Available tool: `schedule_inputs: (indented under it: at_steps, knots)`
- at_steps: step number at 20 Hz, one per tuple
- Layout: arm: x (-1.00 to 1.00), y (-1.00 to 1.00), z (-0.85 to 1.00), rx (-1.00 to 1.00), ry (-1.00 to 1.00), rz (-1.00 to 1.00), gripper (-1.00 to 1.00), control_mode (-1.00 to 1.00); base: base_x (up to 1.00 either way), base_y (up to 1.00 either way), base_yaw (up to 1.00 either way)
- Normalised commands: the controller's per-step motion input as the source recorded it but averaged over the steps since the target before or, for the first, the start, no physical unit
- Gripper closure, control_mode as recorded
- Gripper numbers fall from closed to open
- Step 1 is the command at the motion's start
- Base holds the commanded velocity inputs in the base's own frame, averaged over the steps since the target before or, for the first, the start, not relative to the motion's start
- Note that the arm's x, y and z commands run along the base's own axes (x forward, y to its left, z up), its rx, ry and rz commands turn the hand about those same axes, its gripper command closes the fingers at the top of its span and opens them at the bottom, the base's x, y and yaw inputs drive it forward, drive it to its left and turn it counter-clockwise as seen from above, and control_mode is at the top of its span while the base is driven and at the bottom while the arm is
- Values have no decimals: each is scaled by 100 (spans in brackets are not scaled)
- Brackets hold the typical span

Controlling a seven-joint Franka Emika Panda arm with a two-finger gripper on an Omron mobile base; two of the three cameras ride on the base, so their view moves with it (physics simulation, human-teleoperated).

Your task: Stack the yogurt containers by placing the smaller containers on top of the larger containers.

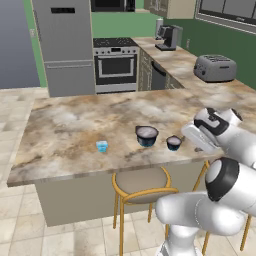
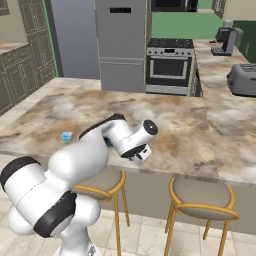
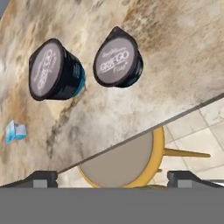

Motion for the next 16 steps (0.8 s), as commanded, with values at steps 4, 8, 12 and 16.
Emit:
schedule_inputs:
  at_steps: [4,8,12,16]
  knots:
    - [31,0,-16,0,-6,0,-100,-100,0,0,0]
    - [33,0,-16,0,-6,0,-100,-100,0,0,0]
    - [31,0,-16,0,-5,0,-100,-100,0,0,0]
    - [21,0,-16,0,-2,0,-100,-100,0,0,0]
